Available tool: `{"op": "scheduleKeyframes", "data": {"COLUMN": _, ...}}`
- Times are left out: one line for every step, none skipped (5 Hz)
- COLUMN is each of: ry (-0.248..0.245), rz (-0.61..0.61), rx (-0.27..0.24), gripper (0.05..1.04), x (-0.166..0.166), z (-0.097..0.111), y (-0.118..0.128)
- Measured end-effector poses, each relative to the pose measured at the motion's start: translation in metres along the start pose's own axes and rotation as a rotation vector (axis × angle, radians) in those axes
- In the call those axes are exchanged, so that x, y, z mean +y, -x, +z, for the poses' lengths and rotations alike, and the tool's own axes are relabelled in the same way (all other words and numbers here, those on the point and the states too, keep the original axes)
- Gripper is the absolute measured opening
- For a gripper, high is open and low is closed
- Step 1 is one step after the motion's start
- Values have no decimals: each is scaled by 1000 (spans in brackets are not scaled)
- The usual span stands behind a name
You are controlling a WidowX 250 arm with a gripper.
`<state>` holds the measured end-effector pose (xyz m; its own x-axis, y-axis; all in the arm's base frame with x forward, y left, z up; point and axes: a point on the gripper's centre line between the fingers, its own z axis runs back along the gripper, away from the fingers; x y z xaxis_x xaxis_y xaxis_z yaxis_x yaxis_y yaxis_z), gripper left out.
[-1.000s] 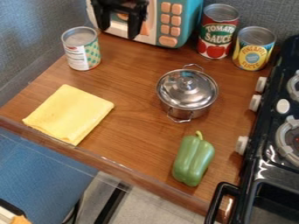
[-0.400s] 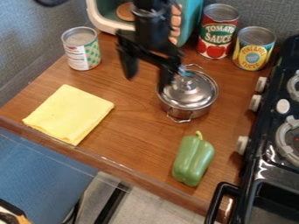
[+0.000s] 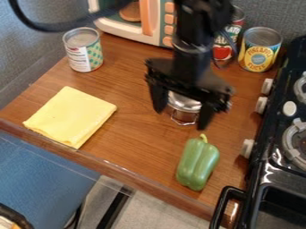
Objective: Move the green bell pepper to the upper left of the table
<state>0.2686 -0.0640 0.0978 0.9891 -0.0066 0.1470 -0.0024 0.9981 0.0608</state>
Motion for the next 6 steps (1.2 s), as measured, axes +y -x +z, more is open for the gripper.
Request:
{"op": "scheduleKeyframes", "data": {"ry": -25, "rz": 66, "rx": 9, "gripper": 1001, "x": -2, "z": -5, "y": 6}}
{"op": "scheduleKeyframes", "data": {"ry": -59, "rz": 84, "rx": 59, "gripper": 1001, "x": -12, "z": -23, "y": 17}}
{"op": "scheduleKeyframes", "data": {"ry": -64, "rz": 111, "rx": 116, "gripper": 1001, "x": -14, "z": -30, "y": 24}}
{"op": "scheduleKeyframes", "data": {"ry": -63, "rz": 111, "rx": 161, "gripper": 1001, "x": -17, "z": -36, "y": 34}}
{"op": "scheduleKeyframes", "data": {"ry": -56, "rz": 114, "rx": 171, "gripper": 1001, "x": -19, "z": -39, "y": 38}}
{"op": "scheduleKeyframes", "data": {"ry": -45, "rz": 113, "rx": 182, "gripper": 1001, "x": -21, "z": -41, "y": 40}}
